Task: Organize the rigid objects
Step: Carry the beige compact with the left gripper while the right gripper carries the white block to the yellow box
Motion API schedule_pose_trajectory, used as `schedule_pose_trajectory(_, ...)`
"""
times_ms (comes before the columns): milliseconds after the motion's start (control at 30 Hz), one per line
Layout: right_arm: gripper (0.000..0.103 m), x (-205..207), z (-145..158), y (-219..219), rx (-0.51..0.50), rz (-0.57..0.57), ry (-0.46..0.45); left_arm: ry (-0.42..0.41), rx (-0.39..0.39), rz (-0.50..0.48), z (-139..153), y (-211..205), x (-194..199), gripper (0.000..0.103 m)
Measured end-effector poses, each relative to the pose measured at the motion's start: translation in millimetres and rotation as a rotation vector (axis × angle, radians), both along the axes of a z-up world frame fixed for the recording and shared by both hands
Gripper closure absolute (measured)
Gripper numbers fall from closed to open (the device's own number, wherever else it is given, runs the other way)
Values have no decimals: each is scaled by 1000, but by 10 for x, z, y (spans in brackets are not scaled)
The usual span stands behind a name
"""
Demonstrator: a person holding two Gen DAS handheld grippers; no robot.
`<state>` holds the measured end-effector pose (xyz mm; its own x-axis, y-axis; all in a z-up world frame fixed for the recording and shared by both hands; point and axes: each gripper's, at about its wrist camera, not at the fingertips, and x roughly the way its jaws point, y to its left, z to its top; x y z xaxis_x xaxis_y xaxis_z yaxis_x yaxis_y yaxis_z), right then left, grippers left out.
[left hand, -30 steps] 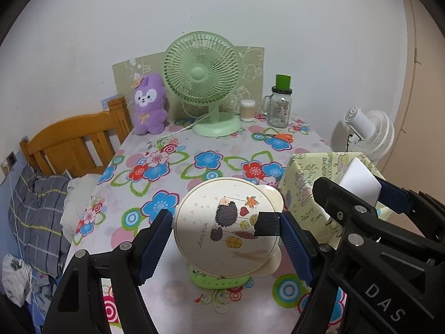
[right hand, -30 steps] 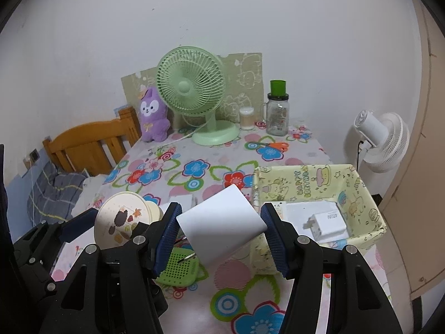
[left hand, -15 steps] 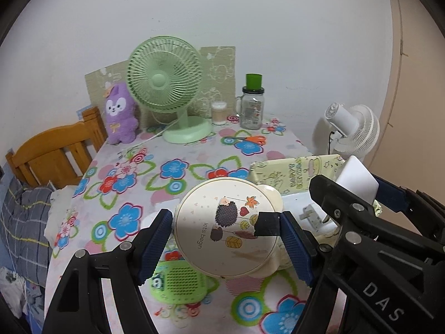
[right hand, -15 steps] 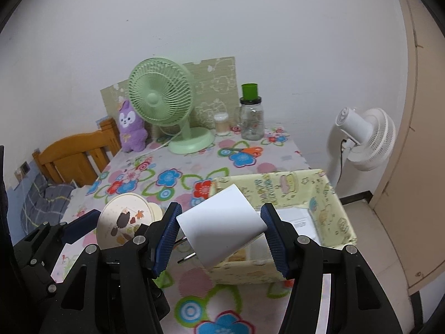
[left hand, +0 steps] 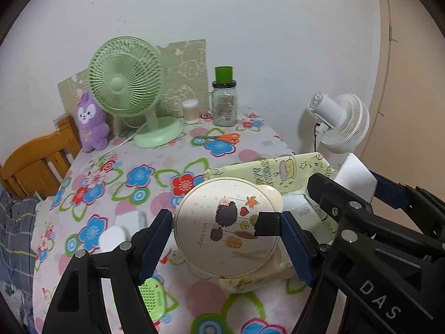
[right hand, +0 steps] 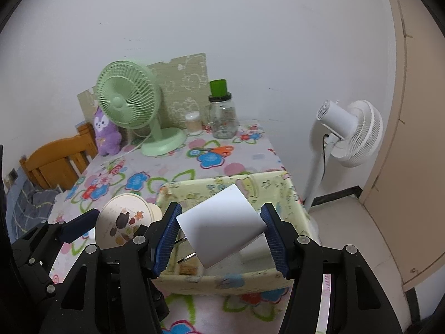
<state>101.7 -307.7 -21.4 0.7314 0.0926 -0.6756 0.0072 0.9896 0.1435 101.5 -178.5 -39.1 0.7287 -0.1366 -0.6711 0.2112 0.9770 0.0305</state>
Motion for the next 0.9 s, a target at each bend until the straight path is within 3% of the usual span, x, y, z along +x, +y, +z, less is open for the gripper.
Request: schedule_pose_trajectory(900, 41, 702, -599, -323, 10, 12, 103, 176, 29, -69, -529, -517, 622, 23)
